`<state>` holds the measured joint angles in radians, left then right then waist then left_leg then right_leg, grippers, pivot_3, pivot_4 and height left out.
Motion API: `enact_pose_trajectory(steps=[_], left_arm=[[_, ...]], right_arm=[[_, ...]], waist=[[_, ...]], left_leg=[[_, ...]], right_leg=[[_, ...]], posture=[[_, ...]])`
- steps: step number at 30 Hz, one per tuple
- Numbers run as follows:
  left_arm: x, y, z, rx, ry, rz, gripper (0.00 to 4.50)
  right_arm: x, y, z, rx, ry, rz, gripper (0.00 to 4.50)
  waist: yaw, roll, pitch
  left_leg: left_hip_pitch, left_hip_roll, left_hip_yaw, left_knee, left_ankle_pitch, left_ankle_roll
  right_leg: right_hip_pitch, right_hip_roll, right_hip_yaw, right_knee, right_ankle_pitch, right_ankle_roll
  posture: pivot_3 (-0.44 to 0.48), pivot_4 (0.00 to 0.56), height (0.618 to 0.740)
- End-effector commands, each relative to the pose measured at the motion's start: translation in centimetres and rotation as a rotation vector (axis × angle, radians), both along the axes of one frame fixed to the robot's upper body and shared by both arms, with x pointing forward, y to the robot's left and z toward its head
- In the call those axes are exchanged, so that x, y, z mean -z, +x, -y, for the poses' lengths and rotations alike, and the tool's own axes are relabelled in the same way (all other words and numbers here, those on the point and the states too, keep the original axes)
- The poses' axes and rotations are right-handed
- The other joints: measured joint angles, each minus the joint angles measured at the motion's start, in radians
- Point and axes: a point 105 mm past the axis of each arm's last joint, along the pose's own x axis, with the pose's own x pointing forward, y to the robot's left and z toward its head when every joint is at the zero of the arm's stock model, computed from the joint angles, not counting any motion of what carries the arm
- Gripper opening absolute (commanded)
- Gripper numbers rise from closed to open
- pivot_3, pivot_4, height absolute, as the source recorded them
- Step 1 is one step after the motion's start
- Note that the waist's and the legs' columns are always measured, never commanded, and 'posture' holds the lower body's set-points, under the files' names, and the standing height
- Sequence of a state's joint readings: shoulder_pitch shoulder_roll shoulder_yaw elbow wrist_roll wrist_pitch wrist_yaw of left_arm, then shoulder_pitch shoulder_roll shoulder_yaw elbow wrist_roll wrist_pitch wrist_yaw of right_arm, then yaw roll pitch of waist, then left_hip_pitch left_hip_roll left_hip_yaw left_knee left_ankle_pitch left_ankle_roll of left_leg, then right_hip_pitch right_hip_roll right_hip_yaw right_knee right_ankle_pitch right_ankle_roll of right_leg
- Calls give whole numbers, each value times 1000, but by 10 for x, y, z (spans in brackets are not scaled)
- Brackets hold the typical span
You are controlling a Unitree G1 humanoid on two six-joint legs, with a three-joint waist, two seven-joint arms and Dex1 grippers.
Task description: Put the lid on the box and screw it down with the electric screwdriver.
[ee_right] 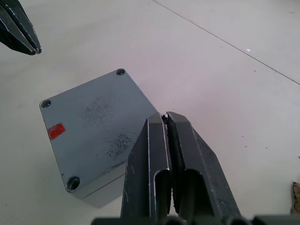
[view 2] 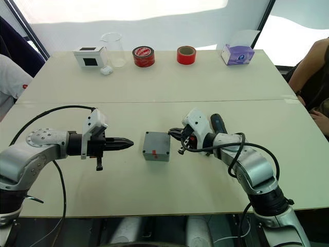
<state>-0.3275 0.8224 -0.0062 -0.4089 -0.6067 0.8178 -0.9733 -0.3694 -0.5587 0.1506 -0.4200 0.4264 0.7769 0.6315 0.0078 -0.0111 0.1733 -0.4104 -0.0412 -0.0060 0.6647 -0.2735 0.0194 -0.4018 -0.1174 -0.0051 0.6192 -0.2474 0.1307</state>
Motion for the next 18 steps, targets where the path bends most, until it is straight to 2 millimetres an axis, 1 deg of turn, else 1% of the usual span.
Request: enact_pose_trajectory(steps=[1,6,15,17,18], left_arm=[[-11,-1,-1,3,2,49,0],[-11,0,0,7,4,49,0],[-9,2,1,15,10,52,0],[-9,2,2,16,9,52,0],[-9,2,2,17,8,52,0]], right_arm=[[-13,1,-5,-17,26,52,33],[-12,2,-6,-17,25,50,33],[-4,9,-4,9,-1,41,33],[-4,9,-3,8,-3,38,574],[-4,9,-3,7,-4,37,721]], waist=[[0,0,0],[0,0,0],[0,0,0],[0,0,0],[0,0,0]], left_leg=[[0,0,0,0,0,0],[0,0,0,0,0,0],[0,0,0,0,0,0],[0,0,0,0,0,0],[0,0,0,0,0,0]], right_leg=[[0,0,0,0,0,0],[0,0,0,0,0,0],[0,0,0,0,0,0],[0,0,0,0,0,0],[0,0,0,0,0,0]], posture=[[0,150,740],[0,150,740],[0,150,740],[0,150,740],[0,150,740]])
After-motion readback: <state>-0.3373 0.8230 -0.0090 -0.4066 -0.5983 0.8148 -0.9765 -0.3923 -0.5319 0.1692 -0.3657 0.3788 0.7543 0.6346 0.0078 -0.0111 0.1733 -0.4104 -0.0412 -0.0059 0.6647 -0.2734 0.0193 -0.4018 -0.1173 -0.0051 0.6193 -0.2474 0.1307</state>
